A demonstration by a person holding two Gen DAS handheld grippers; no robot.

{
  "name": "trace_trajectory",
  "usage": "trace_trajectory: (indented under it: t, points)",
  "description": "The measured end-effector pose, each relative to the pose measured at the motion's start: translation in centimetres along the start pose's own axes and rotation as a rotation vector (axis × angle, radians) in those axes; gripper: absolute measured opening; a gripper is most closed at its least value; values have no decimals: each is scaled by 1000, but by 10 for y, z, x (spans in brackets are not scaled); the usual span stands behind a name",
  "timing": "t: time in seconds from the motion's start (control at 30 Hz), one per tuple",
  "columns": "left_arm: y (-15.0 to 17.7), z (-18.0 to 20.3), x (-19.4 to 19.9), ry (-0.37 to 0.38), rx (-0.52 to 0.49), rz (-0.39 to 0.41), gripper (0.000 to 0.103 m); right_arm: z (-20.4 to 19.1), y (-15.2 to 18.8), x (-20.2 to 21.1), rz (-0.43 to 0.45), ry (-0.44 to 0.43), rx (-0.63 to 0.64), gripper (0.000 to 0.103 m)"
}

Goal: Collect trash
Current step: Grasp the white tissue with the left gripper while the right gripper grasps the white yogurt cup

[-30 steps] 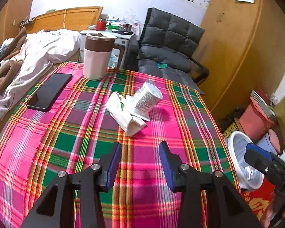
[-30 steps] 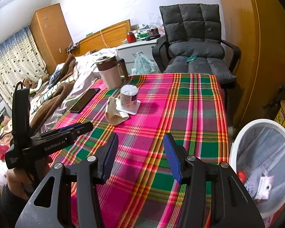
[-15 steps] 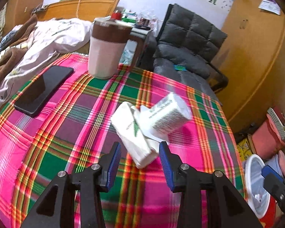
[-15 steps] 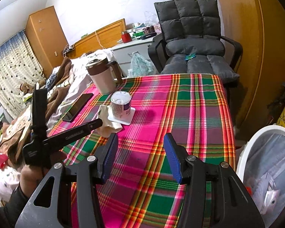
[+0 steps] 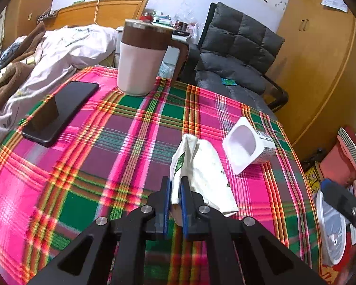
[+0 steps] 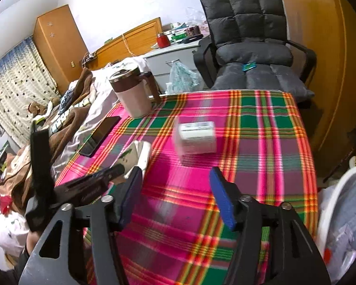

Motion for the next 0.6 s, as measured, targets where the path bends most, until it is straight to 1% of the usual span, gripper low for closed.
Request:
trace_trajectory:
  t: [0.1, 0.27, 0.47, 0.6]
  points:
    - [-1, -6, 9, 4, -3, 9, 8, 1, -2, -10, -3, 23, 32, 62]
    - [-5, -19, 21, 1, 8, 27, 8, 10, -5, -30, -14, 87, 80, 62]
    - [-6, -31, 24, 10, 37, 20, 8, 17, -10, -54, -27, 164, 149, 63]
    - [-5, -34, 23, 10, 44, 15, 8, 18, -12, -56, -8, 230, 195, 63]
Point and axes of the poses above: each gripper's, at about its wrist camera, not at the fingertips, and x roughly against the way its jaws point, z to its right, y to its underside, the point moved 9 cm from there along -x, roughly the way its jaws point, and after that the axes turned 9 degrees about z, right-handed, at the moved point
